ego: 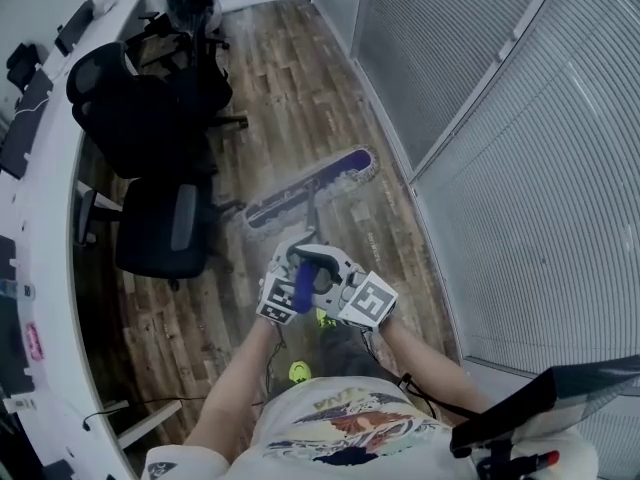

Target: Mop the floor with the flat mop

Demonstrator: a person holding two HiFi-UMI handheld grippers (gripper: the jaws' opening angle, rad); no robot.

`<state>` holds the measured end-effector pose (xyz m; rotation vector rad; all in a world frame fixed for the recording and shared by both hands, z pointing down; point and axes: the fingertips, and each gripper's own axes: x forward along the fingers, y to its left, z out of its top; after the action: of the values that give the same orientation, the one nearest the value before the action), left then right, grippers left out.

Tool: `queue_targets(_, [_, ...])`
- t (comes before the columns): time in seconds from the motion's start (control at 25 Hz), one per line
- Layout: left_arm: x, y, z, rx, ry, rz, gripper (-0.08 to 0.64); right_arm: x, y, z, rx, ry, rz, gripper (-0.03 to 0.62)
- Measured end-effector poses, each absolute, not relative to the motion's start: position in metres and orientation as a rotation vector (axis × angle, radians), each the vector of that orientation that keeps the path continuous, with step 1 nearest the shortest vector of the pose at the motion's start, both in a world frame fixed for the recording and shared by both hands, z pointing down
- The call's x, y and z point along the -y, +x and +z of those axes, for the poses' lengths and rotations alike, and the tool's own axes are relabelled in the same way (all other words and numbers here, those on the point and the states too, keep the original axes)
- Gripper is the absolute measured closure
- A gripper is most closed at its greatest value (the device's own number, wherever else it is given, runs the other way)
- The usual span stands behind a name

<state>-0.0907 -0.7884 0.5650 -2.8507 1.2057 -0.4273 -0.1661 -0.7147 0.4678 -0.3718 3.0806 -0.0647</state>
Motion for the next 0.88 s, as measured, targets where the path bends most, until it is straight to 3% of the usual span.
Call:
queue_targets(0.4, [0.756, -0.059, 0.566, -1.172, -2.87, -0.447, 0.439, 0.684, -0.133, 0.468, -3.081, -0.456, -0.104, 0.342])
queue_targets(0.88, [0.482, -0.057, 0.566, -1.062, -2.946, -0.389, 0.439, 0.422, -0.142, 0.451, -3.009, -0.557, 0.023, 0.342])
